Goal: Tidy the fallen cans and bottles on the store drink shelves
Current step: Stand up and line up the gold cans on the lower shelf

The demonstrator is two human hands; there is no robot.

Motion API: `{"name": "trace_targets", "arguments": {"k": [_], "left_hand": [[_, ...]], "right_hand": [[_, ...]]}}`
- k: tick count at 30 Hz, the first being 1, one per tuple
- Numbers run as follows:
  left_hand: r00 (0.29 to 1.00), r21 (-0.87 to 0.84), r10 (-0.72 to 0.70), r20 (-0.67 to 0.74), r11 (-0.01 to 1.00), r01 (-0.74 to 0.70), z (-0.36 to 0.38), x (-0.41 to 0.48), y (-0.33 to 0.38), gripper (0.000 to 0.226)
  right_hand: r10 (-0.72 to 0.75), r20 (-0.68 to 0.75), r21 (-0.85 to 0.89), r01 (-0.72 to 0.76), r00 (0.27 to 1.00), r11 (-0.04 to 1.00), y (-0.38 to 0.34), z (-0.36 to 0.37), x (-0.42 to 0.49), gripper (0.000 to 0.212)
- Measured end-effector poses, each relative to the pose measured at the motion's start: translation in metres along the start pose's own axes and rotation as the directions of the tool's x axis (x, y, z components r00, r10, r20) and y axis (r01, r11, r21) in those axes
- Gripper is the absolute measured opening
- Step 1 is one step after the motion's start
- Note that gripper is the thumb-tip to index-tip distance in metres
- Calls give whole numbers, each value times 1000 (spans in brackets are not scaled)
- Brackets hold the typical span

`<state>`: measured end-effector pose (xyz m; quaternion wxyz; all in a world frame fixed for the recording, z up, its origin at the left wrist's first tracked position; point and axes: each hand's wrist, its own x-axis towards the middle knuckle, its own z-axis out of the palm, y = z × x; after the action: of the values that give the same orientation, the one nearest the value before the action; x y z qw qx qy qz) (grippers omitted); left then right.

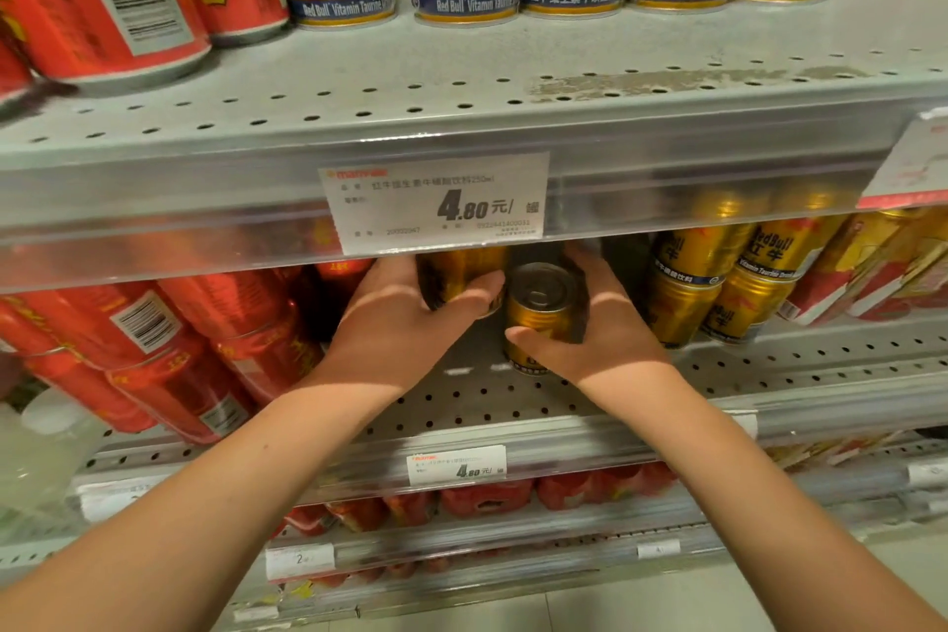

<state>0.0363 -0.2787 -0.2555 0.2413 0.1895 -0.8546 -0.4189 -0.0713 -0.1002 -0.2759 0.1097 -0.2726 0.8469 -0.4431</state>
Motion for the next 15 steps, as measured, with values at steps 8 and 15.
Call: {"name": "trace_targets", "arguments": {"k": [8,15], "left_hand": [[999,-360,-12,-51,933,-7,9,9,10,61],[1000,-381,26,-14,924,-29,20,8,20,51]], "right_hand": [[98,38,57,-100,994,993,17,20,3,70],[76,81,50,-80,994,996,15,25,3,73]]}}
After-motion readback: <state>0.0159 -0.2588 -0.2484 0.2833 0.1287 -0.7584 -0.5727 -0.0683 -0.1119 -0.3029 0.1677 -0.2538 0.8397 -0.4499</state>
